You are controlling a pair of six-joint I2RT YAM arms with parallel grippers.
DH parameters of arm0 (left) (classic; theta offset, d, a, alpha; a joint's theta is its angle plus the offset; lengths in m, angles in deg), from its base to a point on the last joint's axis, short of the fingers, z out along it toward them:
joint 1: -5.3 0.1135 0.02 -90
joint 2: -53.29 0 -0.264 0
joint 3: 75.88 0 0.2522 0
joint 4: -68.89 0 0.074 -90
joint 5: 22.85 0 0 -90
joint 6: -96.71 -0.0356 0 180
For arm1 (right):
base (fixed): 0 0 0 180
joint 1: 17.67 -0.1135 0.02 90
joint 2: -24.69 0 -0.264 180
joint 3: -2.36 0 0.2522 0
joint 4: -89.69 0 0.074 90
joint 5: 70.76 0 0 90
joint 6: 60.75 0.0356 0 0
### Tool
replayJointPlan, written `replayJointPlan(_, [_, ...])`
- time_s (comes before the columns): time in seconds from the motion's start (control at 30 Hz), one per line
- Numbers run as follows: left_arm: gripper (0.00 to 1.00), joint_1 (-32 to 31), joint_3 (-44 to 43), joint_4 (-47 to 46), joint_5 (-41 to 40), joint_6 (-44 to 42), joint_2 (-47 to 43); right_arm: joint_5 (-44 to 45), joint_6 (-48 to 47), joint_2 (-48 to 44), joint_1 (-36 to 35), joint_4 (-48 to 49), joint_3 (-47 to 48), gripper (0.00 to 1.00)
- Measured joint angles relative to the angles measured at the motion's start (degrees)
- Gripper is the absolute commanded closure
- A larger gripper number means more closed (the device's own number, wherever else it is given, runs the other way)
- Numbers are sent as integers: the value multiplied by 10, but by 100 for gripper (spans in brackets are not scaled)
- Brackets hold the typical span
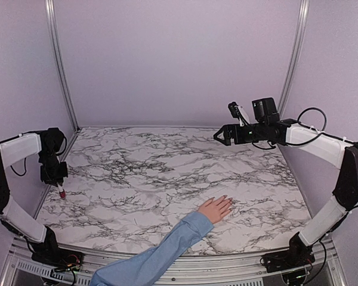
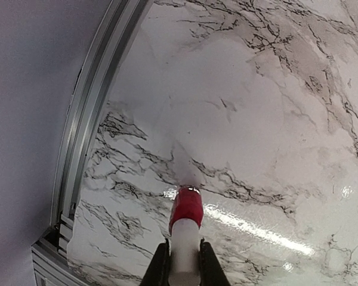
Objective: Paint the nails
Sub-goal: Pick up the nail polish bottle from the corner of the board, then put down the nail polish bottle at the center of the board.
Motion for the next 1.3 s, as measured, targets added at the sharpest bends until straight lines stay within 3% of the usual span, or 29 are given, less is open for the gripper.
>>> replayJointPlan(0.23, [100, -23, -42, 3, 19, 3, 0, 0, -13, -4, 0, 0, 0, 2])
replayJointPlan(0.5, [100, -177, -148, 12, 24, 14, 33, -1, -24, -21, 6, 1, 0, 1])
replayJointPlan(0.7, [100, -302, -237, 21, 31, 33, 122, -2, -24, -31, 11, 3, -14, 2])
replayJointPlan(0.97, [100, -472, -425, 48, 27, 28, 292, -2, -23, -54, 26, 3, -36, 2])
replayJointPlan(1.13, [100, -544, -532, 68, 17, 8, 377, -2, -21, -78, 47, 5, -52, 2])
replayJointPlan(1.3, [100, -578, -563, 82, 21, 0, 412, -2, -21, -88, 57, 5, -58, 2])
